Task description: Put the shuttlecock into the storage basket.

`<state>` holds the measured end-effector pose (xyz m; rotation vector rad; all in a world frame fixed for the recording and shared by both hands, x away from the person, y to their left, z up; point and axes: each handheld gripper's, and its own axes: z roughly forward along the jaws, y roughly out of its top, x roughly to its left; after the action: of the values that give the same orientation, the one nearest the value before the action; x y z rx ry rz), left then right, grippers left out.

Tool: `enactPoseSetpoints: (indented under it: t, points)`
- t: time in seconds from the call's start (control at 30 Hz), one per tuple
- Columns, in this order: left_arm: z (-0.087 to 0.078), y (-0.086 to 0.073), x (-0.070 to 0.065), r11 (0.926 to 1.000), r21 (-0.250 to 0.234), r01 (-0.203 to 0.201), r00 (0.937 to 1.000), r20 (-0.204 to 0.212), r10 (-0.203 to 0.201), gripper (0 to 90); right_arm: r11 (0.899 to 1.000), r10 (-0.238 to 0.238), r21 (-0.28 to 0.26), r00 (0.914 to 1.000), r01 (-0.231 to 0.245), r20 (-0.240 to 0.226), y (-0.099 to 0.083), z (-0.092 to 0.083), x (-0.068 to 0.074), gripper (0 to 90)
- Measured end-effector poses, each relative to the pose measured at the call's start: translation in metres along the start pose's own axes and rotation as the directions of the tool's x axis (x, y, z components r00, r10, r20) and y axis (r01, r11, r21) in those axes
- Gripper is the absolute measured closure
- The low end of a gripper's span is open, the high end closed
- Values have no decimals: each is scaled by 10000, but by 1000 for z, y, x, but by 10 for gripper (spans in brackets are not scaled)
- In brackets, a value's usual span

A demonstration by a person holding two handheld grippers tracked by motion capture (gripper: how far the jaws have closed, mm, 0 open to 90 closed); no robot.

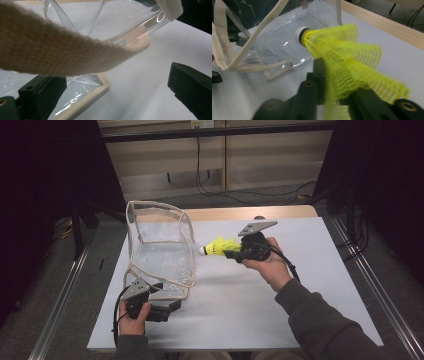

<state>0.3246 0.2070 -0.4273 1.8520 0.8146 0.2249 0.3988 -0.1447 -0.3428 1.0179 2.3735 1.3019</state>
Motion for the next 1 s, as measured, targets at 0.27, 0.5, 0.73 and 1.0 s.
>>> enactPoseSetpoints:
  t: [0.27, 0.5, 0.73, 1.0]
  points:
    - [0, 0, 0, 10000, -27, 10, 10000, 27, -10, 19, 10000, 65, -60, 9997, -66, -233, 9, 0, 2, 824]
    - [0, 0, 0, 10000, -31, 10, 10000, 21, -10, 19, 10000, -12, 8, 9998, 12, -209, 16, 1, 3, 826]
    - [0, 0, 0, 10000, -9, 6, 10000, -7, -6, 19, 10000, -72, 4, 9997, 72, -213, 25, -2, 5, 825]
    - [0, 0, 0, 10000, -22, 17, 10000, -5, -17, 19, 9998, -192, -51, 9996, 191, -185, 39, -7, 6, 825]
